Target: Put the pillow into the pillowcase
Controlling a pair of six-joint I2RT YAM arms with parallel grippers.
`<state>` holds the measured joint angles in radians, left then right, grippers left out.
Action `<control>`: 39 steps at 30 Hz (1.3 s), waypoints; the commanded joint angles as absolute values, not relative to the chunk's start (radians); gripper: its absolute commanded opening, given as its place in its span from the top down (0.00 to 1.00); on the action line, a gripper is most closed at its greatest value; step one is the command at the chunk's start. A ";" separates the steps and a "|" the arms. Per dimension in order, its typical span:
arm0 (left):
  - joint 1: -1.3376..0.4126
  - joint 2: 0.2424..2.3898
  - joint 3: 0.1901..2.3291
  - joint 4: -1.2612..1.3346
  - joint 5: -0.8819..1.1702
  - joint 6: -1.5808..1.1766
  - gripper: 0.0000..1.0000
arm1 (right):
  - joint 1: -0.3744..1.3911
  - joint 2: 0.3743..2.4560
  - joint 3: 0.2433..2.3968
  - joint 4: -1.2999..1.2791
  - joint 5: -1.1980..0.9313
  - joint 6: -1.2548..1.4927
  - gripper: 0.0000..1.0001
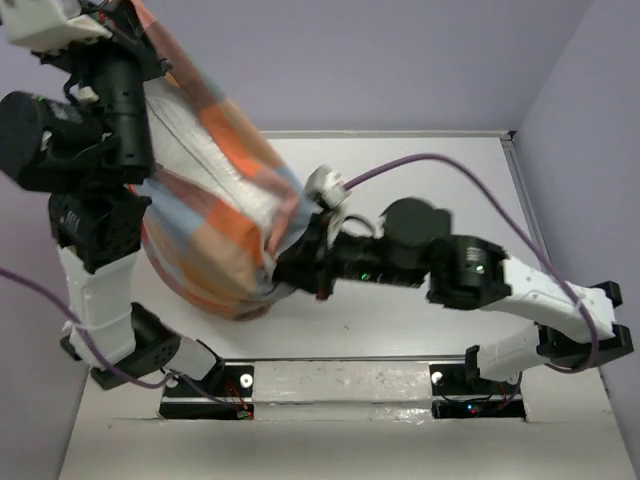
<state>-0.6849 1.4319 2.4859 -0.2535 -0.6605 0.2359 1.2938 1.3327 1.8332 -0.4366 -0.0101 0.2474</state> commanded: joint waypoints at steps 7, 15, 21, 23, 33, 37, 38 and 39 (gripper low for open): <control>-0.683 1.716 2.787 -0.008 -0.675 0.469 1.00 | 1.586 1.485 1.834 -0.401 0.274 0.175 1.00; -0.695 2.094 2.935 -0.310 -0.266 0.307 0.91 | 1.447 1.176 1.352 -0.267 0.563 0.441 1.00; -0.756 2.261 2.988 -0.313 -0.161 0.158 0.01 | 1.347 0.954 1.056 -0.406 0.790 0.661 1.00; -0.759 2.249 2.994 -0.321 -0.201 0.134 0.01 | 1.254 0.866 1.000 -0.466 0.810 0.675 1.00; -0.759 1.976 2.903 -0.538 -0.457 0.111 0.01 | 0.934 0.742 0.891 -0.573 0.925 0.546 0.95; -0.759 1.748 2.515 -0.545 -0.656 0.090 0.01 | 0.867 0.721 0.951 -0.650 0.718 0.589 0.35; -0.759 1.688 2.384 -0.493 -0.719 0.156 0.01 | 0.867 0.709 0.974 -0.667 0.703 0.584 0.28; -0.758 1.616 2.235 -0.328 -0.792 0.205 0.01 | 0.867 0.694 1.024 -0.675 0.687 0.574 0.20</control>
<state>-0.7635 1.7790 2.5618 -0.5190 -0.5167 0.1192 0.8734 0.7395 0.9035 -0.6216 0.7761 0.5709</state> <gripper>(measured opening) 0.989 0.694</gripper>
